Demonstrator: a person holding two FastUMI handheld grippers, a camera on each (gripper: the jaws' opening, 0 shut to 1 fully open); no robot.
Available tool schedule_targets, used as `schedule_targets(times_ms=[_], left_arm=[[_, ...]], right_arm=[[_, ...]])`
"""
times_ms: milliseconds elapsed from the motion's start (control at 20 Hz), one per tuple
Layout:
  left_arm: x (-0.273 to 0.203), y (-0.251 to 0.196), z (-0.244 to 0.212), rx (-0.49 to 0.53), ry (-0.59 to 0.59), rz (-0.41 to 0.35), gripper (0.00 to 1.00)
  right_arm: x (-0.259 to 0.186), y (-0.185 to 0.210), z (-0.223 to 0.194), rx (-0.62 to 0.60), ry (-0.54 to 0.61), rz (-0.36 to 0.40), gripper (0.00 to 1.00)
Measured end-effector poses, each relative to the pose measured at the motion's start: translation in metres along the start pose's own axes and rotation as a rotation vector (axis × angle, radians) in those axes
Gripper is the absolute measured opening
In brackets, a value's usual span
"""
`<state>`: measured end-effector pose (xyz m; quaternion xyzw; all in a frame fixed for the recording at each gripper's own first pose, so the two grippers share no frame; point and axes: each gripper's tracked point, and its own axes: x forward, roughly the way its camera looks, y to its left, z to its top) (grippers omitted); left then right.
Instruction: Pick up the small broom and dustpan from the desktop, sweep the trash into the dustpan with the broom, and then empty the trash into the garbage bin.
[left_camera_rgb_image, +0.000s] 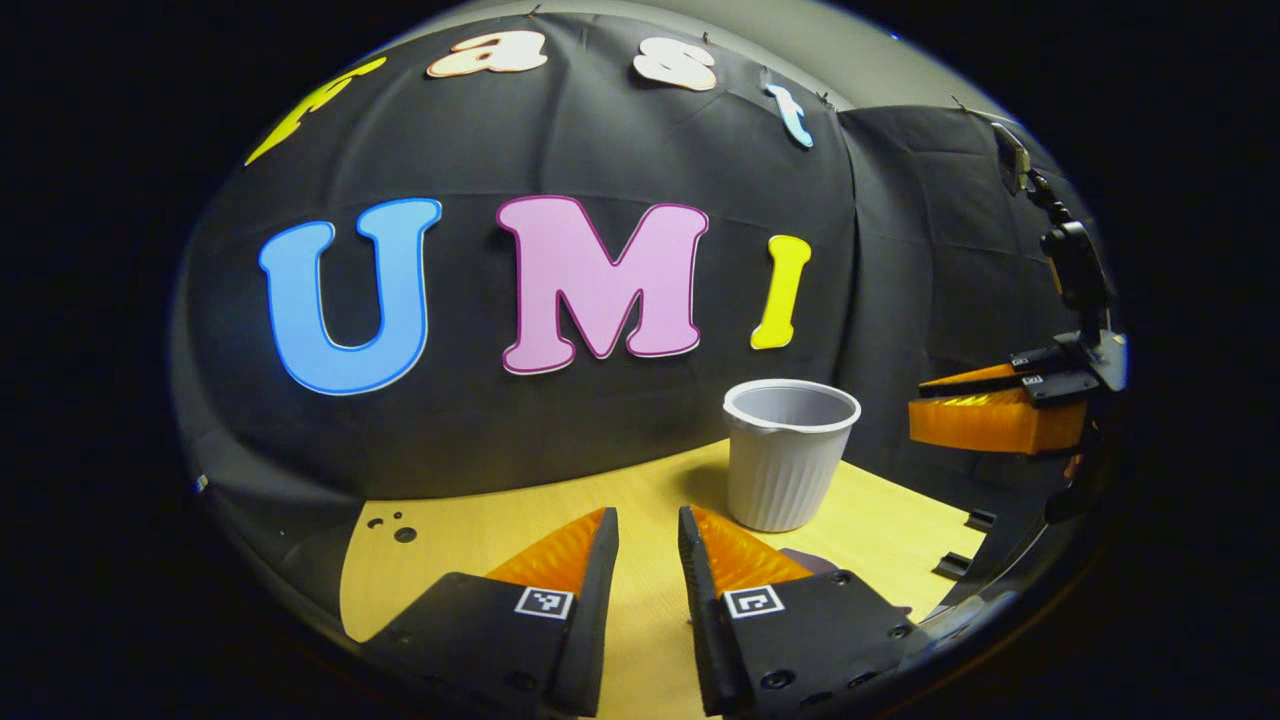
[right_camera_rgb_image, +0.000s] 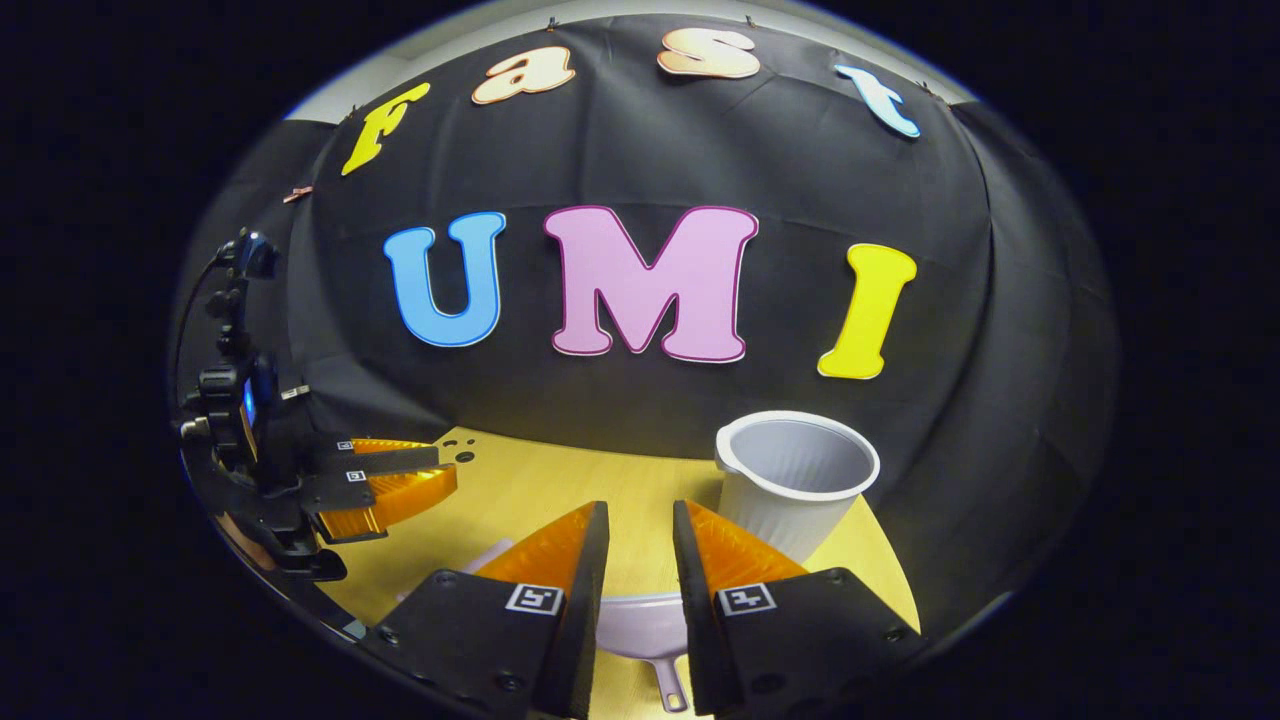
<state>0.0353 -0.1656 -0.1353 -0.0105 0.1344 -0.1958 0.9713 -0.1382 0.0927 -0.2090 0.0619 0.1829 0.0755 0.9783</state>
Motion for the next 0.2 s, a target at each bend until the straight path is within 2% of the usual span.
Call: schedule_targets(times_ms=[200], left_arm=[[0.010,0.010,0.000,-0.002,0.017,0.057,0.40]], right_arm=[[0.013,0.000,-0.007,0.024,0.028,0.045,0.41]])
